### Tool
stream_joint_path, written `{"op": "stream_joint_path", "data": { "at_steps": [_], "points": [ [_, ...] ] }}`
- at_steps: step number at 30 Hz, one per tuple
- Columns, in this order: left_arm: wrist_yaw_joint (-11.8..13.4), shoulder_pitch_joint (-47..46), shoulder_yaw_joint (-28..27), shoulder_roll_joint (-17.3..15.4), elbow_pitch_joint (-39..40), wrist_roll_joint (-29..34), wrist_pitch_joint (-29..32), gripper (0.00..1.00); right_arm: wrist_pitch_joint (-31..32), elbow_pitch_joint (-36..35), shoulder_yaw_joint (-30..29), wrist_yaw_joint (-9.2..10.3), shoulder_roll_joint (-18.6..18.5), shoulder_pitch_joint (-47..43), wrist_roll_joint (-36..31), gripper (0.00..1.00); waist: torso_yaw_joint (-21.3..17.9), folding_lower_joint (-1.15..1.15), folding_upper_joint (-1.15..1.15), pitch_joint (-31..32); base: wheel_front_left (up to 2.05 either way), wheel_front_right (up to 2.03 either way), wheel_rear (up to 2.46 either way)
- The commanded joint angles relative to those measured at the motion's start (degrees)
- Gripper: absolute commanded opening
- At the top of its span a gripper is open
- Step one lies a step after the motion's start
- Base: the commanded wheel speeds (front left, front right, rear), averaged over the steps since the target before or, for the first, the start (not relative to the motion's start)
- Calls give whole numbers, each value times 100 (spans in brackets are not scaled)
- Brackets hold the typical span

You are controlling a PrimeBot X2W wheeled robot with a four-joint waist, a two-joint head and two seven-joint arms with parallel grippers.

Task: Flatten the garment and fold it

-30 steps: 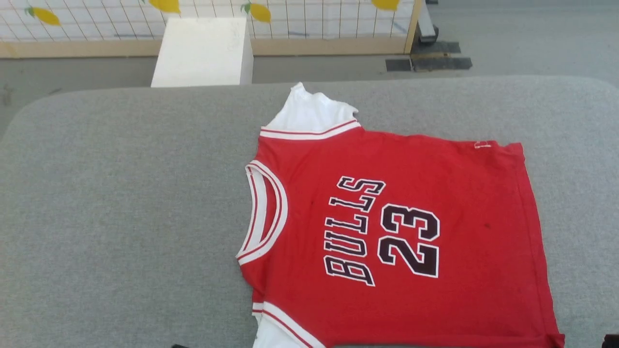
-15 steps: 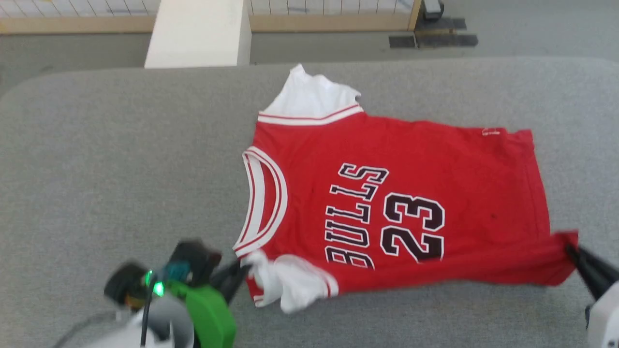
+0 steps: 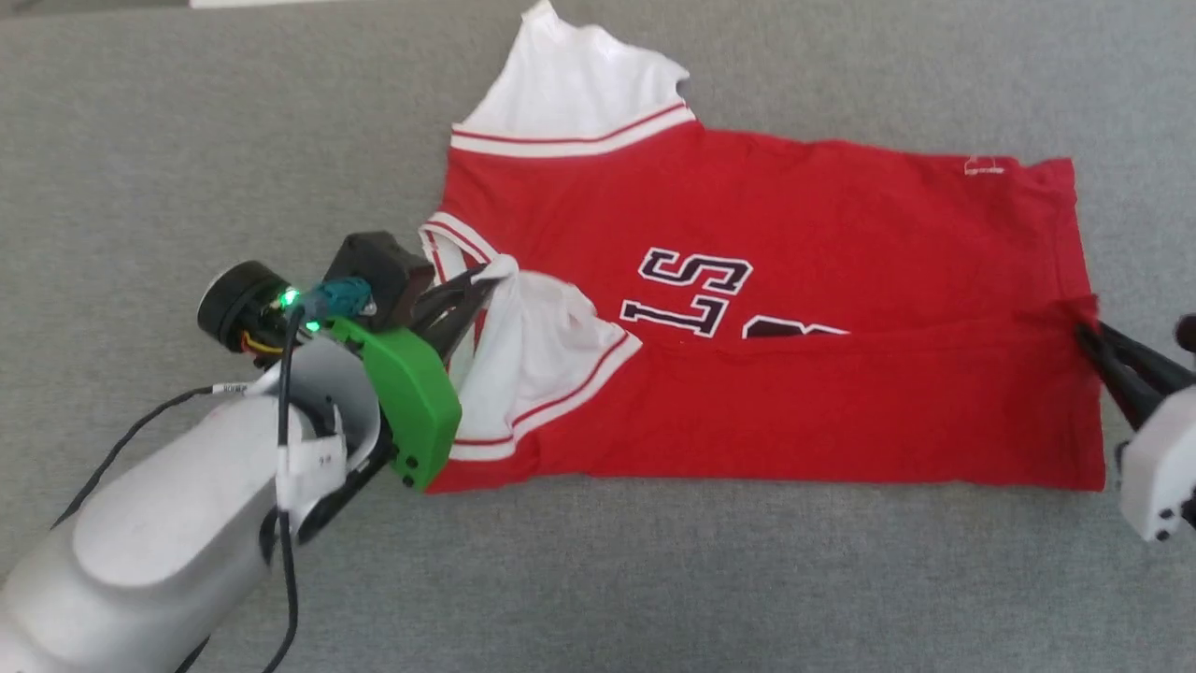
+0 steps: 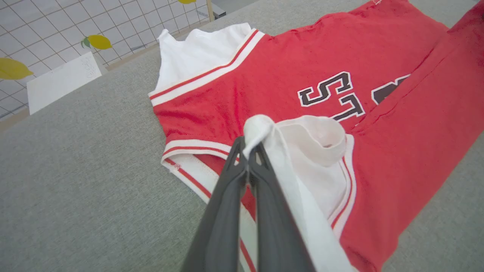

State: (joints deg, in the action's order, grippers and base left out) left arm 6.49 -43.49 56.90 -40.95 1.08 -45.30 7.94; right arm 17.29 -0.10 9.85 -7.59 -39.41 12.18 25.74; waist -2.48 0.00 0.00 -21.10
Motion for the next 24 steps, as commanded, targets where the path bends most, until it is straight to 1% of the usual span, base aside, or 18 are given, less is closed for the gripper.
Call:
{"op": "stream_joint_path", "data": {
  "at_steps": [1, 5, 10, 11, 12, 13, 14, 15, 16, 17, 18, 21, 23, 24],
  "points": [
    [-109, -134, 28, 110, -201, -47, -45, 0, -23, 119, 142, 10, 1, 181, 56, 0, -127, 0, 0, -274, 0, 0, 0],
    [-376, -240, 101, 359, -831, -116, -105, 0, -29, 441, 497, 10, 33, 471, 130, 0, -128, 0, 0, -369, 0, 0, 0],
    [-684, -343, 237, 623, -1498, -265, 60, 0, -42, 794, 683, 10, 68, 675, 258, 0, -114, 0, 0, -403, 0, 0, 0],
    [-718, -353, 252, 678, -1579, -286, 65, 0, -60, 837, 686, 10, 78, 700, 274, 33, -110, 0, 0, -402, 0, 0, 0],
    [-747, -366, 264, 745, -1674, -298, 53, 0, -73, 879, 701, 10, 87, 717, 291, 100, -105, 0, 0, -394, 0, 0, 0],
    [-758, -370, 272, 788, -1727, -305, 42, 0, -73, 906, 708, 10, 91, 722, 307, 100, -99, 0, 0, -382, 0, 0, 0],
    [-761, -373, 269, 874, -1823, -321, -5, 10, -93, 949, 708, 10, 96, 730, 333, 100, -84, 0, 0, -349, 0, 0, 0],
    [-739, -373, 253, 931, -1885, -315, -78, 40, -130, 962, 700, 10, 101, 733, 342, 100, -72, 0, 0, -318, 0, 0, 0],
    [-714, -356, 235, 1003, -1964, -326, -156, 77, -165, 977, 686, 10, 111, 725, 363, 100, -61, 0, 0, -273, 0, 0, 0],
    [-712, -333, 243, 1062, -2017, -335, -193, 86, -182, 991, 672, 10, 121, 708, 383, 100, -50, 0, 0, -221, 0, 0, 0],
    [-696, -314, 245, 1114, -2073, -321, -265, 100, -212, 996, 636, 10, 134, 682, 405, 100, -37, 0, 0, -156, 0, 0, 0],
    [-608, -230, 158, 1206, -2211, -317, -587, 100, -324, 964, 473, 10, 198, 566, 436, 100, -11, 0, 0, 82, 0, 0, 0],
    [-492, -144, 72, 1218, -2239, -292, -866, 100, -408, 887, 319, 10, 247, 434, 428, 100, 3, 0, 0, 269, 0, 0, 0],
    [-380, -67, -7, 1200, -2216, -284, -1055, 100, -456, 837, 206, 10, 287, 340, 404, 100, 5, 0, 0, 387, 0, 0, 0]
  ]
}}
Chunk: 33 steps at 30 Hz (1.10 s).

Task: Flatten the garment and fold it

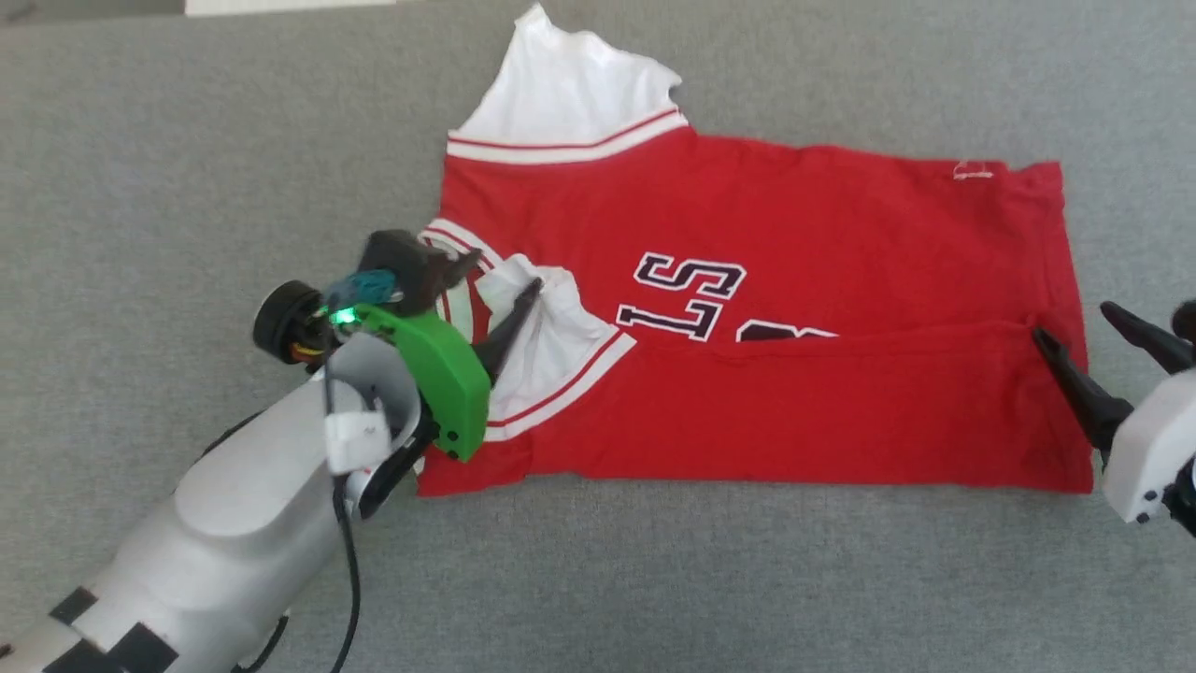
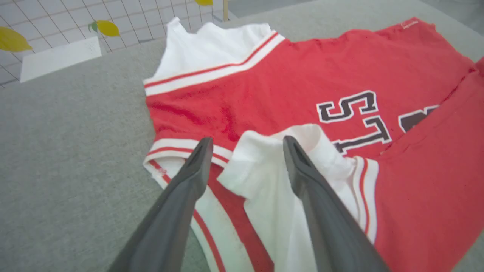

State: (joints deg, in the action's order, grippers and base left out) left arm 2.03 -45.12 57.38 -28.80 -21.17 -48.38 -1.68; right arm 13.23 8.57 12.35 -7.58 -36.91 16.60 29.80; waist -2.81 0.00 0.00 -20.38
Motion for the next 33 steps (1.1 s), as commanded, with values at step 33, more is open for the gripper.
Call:
{"op": "stream_joint_path", "data": {
  "at_steps": [33],
  "points": [
    [986, 4023, -2569, 533, 2111, 2384, 174, 100, -1052, -1961, -2531, 9, 3196, -2665, -2286, 100, 178, 0, 0, 1174, 0, 0, 0]
  ]
}}
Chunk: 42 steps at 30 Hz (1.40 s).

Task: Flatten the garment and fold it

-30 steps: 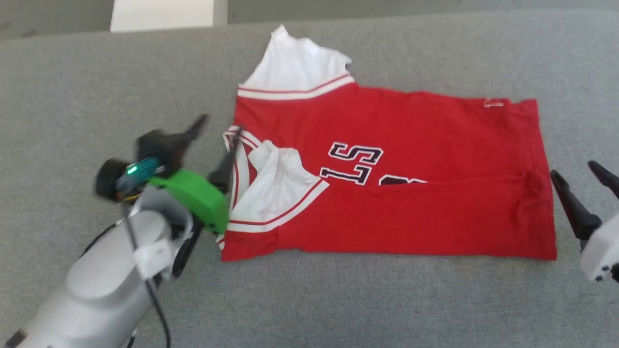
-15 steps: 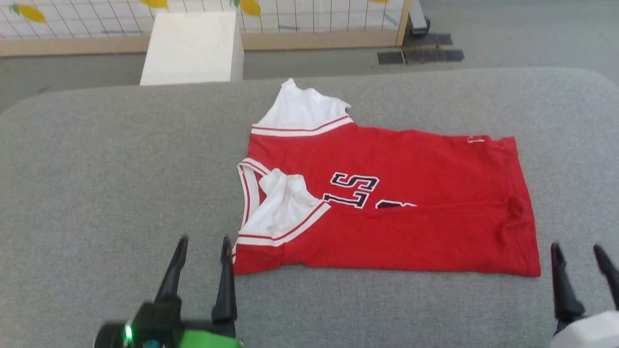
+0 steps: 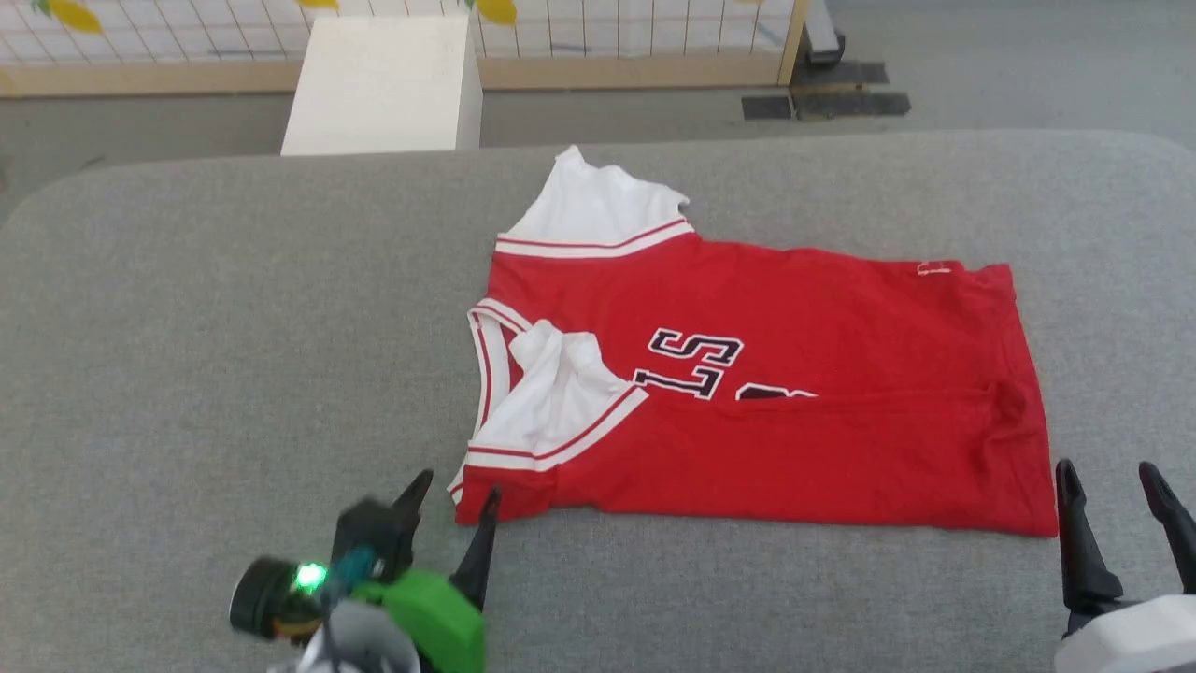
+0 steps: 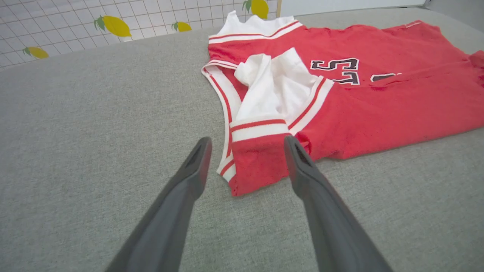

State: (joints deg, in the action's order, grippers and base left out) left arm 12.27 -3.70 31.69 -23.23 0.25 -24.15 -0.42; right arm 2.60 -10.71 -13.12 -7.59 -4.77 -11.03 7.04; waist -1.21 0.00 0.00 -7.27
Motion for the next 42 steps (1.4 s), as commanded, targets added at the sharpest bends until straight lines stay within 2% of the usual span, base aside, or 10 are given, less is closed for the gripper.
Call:
{"op": "stream_joint_path", "data": {
  "at_steps": [1, 6, 16, 17, 18, 19, 27, 32, 37, 42],
  "points": [
    [-103, -247, 30, -37, -109, -77, 249, 100, 15, -31, 29, 10, -33, 125, 8, 100, 13, 0, 0, -195, 0, 0, 0],
    [-334, -785, 67, -28, -441, -329, 992, 100, 7, 32, 80, 10, -100, 249, 109, 100, -37, 0, 0, -522, 0, 0, 0],
    [-339, -1186, 128, 63, -979, -642, 1983, 100, -90, 156, 101, 10, -228, 473, 239, 100, -151, 0, 0, -938, 0, 0, 0],
    [-320, -1190, 129, 94, -1008, -683, 2051, 68, -95, 169, 104, 10, -235, 486, 243, 100, -156, 0, 0, -952, 0, 0, 0],
    [-294, -1194, 133, 121, -1043, -712, 2113, 15, -93, 188, 117, 10, -245, 506, 243, 100, -163, 0, 0, -964, 0, 0, 0],
    [-288, -1186, 149, 135, -1076, -735, 2173, 0, -85, 202, 143, 10, -257, 529, 244, 100, -171, 0, 0, -968, 0, 0, 0],
    [-82, -890, -72, 234, -870, -996, 2000, 0, 312, 228, 498, 10, -719, 959, 448, 100, -233, 0, 0, -796, 0, 0, 0],
    [155, -575, -231, 112, -295, -946, 1729, 0, 1395, 419, 386, 10, -953, 1247, 886, 100, -193, 0, 0, -775, 0, 0, 0],
    [284, -494, -193, 97, 138, -870, 1741, 0, 2436, 737, 209, 10, -1151, 1293, 889, 100, -16, 0, 0, -955, 0, 0, 0],
    [327, -596, -114, 126, 280, -790, 1800, 0, 2828, 970, 80, 10, -1099, 1326, 828, 100, 121, 0, 0, -1167, 0, 0, 0]
  ]
}}
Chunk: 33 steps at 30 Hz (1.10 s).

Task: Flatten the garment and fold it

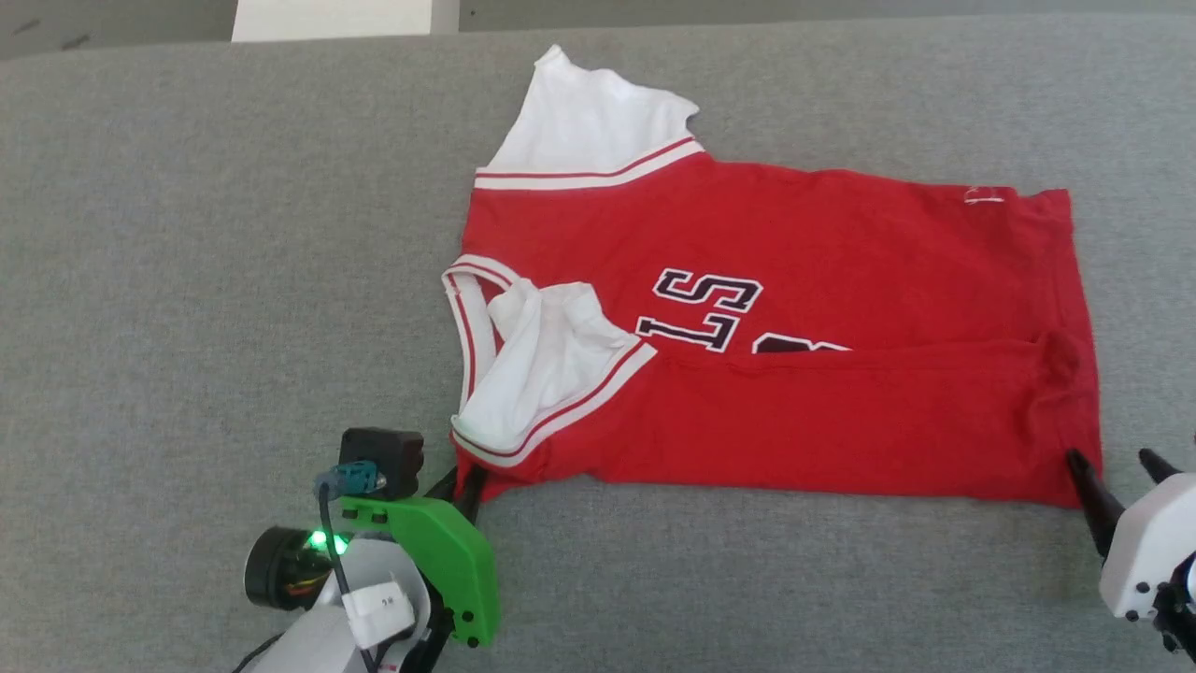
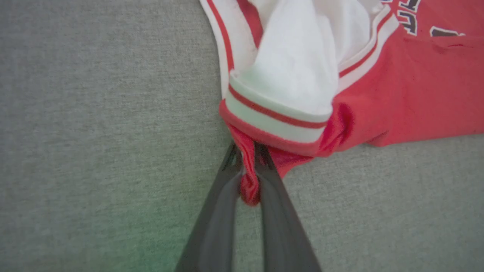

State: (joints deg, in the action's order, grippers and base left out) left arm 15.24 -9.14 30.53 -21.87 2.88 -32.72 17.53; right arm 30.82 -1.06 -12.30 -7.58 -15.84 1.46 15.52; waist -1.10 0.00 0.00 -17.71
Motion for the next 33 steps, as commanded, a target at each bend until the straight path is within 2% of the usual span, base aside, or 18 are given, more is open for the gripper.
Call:
{"op": "stream_joint_path", "data": {
  "at_steps": [1, 3, 4, 5, 9, 18, 24, 29, 33],
  "points": [
    [32, -77, 12, -5, 23, 77, 11, 0, 47, 44, -9, 9, 28, 79, -14, 100, 128, 0, 0, -149, 0, 0, 0],
    [41, -120, 22, 5, 20, 92, 17, 0, 277, 130, 87, 9, 45, 43, 35, 98, 153, 0, 0, -178, 0, 0, 0],
    [49, -130, 22, 4, 15, 98, 17, 0, 353, 154, 64, 9, 79, 41, 59, 73, 155, 0, 0, -182, 0, 0, 0],
    [62, -140, 18, 7, 10, 101, 13, 0, 454, 176, 59, 9, 107, 30, 72, 0, 159, 0, 0, -176, 0, 0, 0],
    [95, -147, -8, 6, -15, 96, -18, 0, 613, 138, -25, 9, 188, 31, 61, 0, 152, 0, 0, -20, 0, 0, 0],
    [260, 235, -324, -169, 255, -119, -145, 0, 419, -320, -255, 9, 200, 28, 23, 0, 122, 0, 0, 643, 0, 0, 0],
    [559, 1043, -509, -426, 861, -351, 49, 0, 587, -764, -587, 9, 341, -398, 63, 0, 142, 0, 0, 764, 0, 0, 0],
    [749, 1831, -504, -250, 1040, -709, 50, 0, 659, -893, -866, 9, 596, -923, 18, 0, 194, 0, 0, 690, 0, 0, 0],
    [717, 2101, -472, -60, 831, -911, -59, 0, 618, -854, -896, 9, 767, -1163, -2, 0, 226, 0, 0, 668, 0, 0, 0]
  ]
}}
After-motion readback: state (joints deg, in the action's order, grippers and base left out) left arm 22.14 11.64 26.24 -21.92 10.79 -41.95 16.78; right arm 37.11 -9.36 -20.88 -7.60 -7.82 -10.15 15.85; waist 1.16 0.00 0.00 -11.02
